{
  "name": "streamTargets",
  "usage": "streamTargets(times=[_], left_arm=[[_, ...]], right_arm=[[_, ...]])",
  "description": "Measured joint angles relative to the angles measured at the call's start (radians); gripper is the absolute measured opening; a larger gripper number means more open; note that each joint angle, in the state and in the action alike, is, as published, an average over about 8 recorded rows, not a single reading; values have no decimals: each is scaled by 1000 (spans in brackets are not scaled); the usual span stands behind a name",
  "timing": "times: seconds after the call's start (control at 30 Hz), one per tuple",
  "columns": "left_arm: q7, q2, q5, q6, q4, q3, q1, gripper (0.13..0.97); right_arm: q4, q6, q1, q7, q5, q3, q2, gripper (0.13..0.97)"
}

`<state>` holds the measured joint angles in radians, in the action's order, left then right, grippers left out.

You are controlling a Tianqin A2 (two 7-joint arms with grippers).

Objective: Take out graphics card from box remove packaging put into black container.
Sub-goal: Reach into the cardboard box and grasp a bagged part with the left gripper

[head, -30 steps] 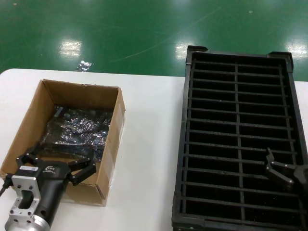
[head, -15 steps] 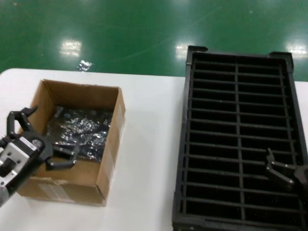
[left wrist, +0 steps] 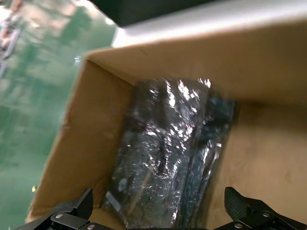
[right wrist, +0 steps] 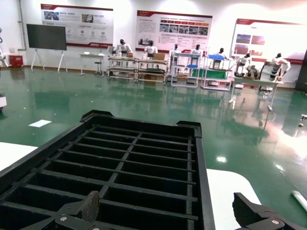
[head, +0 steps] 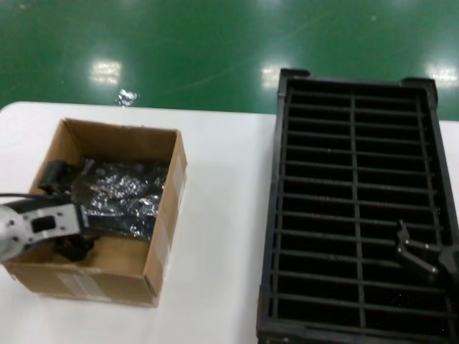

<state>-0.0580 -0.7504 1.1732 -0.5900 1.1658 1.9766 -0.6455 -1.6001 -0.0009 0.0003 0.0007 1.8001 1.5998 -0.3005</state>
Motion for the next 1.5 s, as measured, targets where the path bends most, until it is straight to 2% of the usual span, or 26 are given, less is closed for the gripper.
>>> streamTargets(times=[0.13, 0.27, 0.47, 0.63, 0.77, 1.03, 1.17, 1.43, 1.5], left_arm=[[-99, 63, -47, -13, -118, 56, -89, 966], [-171, 112, -68, 7, -192, 84, -127, 950], [-266, 162, -51, 83, -259, 86, -143, 923], [-342, 189, -18, 157, -296, 75, -146, 855], [-369, 197, -5, 188, -302, 66, -140, 814], [-375, 193, -8, 212, -280, 51, -120, 639], [-354, 183, -28, 208, -255, 43, -102, 639], [-292, 154, -84, 177, -193, 24, -56, 422], [-281, 147, -94, 171, -181, 19, -45, 401]], right_arm=[[0, 0, 0, 0, 0, 0, 0, 966], [0, 0, 0, 0, 0, 0, 0, 966], [0, 0, 0, 0, 0, 0, 0, 966], [0, 0, 0, 0, 0, 0, 0, 966], [0, 0, 0, 0, 0, 0, 0, 966], [0, 0, 0, 0, 0, 0, 0, 966], [0, 0, 0, 0, 0, 0, 0, 966], [0, 0, 0, 0, 0, 0, 0, 966], [0, 0, 0, 0, 0, 0, 0, 966]])
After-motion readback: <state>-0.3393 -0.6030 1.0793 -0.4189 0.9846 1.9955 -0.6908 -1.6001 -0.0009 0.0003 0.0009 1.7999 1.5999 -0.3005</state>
